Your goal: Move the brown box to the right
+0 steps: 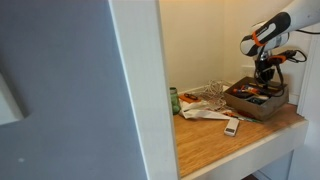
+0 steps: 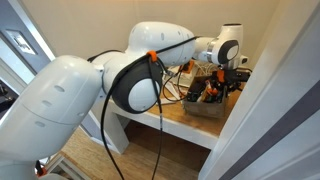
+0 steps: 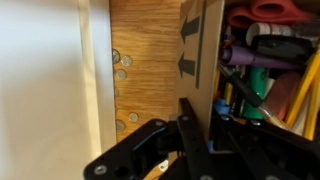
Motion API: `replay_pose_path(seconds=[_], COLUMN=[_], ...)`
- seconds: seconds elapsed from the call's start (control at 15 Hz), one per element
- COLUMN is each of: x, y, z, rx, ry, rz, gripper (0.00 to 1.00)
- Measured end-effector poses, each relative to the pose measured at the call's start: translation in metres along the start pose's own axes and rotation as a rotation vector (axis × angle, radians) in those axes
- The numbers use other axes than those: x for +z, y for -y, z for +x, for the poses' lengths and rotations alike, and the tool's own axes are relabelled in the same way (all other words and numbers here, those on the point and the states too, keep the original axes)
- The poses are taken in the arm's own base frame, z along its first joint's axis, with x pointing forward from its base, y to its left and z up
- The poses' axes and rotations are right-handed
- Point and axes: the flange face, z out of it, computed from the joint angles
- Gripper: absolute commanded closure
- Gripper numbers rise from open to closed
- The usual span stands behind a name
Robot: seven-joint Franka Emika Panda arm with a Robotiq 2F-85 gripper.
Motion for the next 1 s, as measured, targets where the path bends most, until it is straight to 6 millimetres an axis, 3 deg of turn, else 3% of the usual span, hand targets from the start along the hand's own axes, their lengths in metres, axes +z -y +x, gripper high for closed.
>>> replay_pose_path(seconds=[0.27,1.0], x=[0.004,0.014], y=[0.02,0.042], z=[0.009,0.004], rx=[-0.043,-0.079], ry=[0.027,0.138], rz=[-0.025,0.024], gripper=[0.96,0.96])
